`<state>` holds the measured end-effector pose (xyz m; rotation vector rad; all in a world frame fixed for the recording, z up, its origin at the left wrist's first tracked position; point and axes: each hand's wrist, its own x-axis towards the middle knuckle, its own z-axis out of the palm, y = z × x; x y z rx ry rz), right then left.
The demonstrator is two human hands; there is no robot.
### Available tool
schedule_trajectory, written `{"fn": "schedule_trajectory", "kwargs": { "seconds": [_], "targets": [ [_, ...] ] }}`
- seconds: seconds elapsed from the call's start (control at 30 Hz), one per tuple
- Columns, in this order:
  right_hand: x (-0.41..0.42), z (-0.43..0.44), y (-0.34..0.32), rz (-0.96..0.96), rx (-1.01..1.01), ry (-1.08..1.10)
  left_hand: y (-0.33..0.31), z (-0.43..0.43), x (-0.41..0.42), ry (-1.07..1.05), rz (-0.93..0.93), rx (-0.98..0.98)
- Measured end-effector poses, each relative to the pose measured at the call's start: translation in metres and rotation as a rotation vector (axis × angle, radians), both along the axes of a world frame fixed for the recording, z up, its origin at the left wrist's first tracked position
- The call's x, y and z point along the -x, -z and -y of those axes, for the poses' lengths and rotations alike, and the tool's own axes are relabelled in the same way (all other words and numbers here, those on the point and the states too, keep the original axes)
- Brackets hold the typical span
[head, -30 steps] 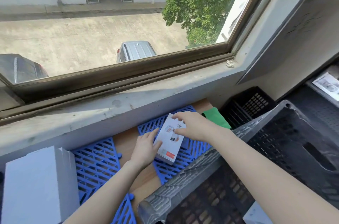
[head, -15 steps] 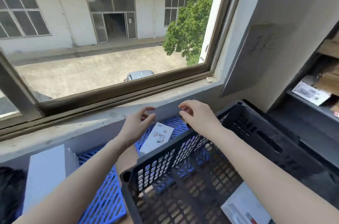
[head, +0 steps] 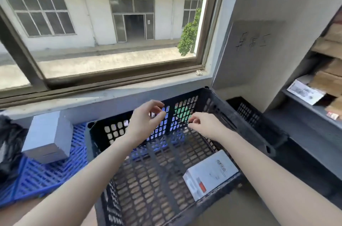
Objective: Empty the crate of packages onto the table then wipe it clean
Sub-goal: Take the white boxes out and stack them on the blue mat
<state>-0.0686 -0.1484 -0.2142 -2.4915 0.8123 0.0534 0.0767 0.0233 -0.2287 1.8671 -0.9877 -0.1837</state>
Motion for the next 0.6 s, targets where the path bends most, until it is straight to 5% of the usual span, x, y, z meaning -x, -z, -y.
{"fn": "schedule_trajectory", "kwargs": {
  "seconds": [0.3,0.6],
  "targets": [
    [0.051,0.026,0.064,-0.25,-0.08,0.015,0.104,0.03,0.084,0.291,-0.145,-0.572],
    [0.067,0.046,0.107,-0.506,-0.153,0.053,0.163,0.066,0.112,0.36,-0.233,-0.827]
  ]
}}
